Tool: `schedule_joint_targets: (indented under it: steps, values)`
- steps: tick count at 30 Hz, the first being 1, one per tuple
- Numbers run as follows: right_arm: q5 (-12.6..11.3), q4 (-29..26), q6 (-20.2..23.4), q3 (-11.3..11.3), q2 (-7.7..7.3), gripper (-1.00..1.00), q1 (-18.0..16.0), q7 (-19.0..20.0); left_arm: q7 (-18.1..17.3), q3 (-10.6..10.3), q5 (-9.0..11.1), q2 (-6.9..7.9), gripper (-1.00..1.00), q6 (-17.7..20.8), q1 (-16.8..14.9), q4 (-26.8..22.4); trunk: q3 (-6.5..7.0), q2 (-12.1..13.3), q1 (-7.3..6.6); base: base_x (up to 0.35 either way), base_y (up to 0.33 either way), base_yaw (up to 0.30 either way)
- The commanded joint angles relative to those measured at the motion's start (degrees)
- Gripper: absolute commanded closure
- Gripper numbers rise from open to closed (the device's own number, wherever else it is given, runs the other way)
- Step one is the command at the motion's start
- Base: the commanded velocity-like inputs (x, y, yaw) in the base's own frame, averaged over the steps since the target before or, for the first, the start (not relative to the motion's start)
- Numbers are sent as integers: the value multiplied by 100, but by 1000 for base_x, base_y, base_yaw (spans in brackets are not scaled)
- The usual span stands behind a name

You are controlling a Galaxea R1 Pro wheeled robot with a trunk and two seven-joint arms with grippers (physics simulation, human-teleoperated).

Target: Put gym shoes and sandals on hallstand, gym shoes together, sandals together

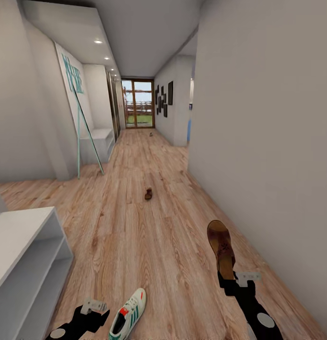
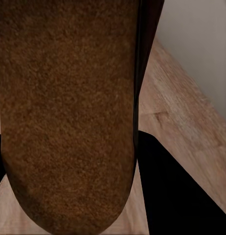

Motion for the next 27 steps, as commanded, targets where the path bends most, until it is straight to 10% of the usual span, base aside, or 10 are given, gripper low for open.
schedule_joint_targets:
  steps: [1, 27]
  values:
    - [-35, -174, 139, 9, -6, 100, -8, -11, -4, 0, -62, 1, -100, -24, -1, 3, -15, -2, -1, 0, 0, 0]
    - [4, -591, 415, 23, -53, 100, -18, -17, -9, -24, -100, -7, -100, -91, 45, -4, -87, -2, -1, 0, 0, 0]
